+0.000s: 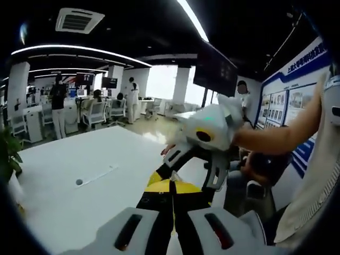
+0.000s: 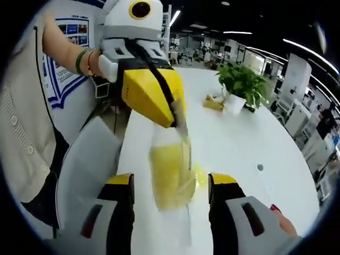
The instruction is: Compare the silicone blocks by pressing each to a similar depth, holding the contact briefly, and releasing to observe deformation and rebound differences across the visible hardness samples.
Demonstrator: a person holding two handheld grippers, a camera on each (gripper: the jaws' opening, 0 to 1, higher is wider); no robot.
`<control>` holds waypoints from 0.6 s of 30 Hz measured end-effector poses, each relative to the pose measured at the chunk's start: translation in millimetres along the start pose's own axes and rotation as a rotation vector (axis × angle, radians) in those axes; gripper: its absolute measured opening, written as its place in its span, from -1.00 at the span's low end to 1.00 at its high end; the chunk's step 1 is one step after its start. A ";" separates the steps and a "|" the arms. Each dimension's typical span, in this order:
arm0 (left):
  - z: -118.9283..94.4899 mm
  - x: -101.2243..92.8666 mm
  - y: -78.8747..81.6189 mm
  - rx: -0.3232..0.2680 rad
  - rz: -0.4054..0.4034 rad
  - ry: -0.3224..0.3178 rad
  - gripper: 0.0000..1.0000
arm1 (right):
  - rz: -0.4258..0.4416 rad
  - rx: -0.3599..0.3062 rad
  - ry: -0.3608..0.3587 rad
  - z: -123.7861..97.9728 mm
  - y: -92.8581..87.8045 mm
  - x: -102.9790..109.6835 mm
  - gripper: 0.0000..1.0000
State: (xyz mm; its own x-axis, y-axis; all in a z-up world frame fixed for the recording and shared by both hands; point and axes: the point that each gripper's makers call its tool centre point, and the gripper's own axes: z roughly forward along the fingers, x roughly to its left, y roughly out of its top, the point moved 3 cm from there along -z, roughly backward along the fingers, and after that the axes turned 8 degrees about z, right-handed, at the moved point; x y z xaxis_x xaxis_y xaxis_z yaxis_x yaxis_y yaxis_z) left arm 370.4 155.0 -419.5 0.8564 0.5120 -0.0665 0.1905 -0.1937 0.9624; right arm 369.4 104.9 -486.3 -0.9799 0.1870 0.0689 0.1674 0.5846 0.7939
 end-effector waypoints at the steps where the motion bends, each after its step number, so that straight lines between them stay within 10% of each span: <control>1: 3.2 -0.2 -2.1 0.003 -0.012 -0.004 -1.00 | 0.013 -0.023 -0.010 -3.6 -1.3 -0.3 0.03; 8: 30.4 -5.4 -15.7 0.010 -0.067 0.008 -1.00 | 0.157 -0.120 -0.148 -36.1 -28.8 -8.9 0.30; 18: 83.4 14.0 -54.3 0.027 -0.183 0.061 -1.00 | 0.278 -0.170 -0.232 -74.0 -79.1 -5.2 0.19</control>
State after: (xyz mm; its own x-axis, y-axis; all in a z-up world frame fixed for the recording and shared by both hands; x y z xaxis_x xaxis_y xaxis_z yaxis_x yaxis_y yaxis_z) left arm 412.0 103.0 -494.7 0.7759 0.5903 -0.2225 0.3534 -0.1146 0.9284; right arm 353.3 -0.8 -504.7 -0.8462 0.5042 0.1727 0.3834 0.3509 0.8543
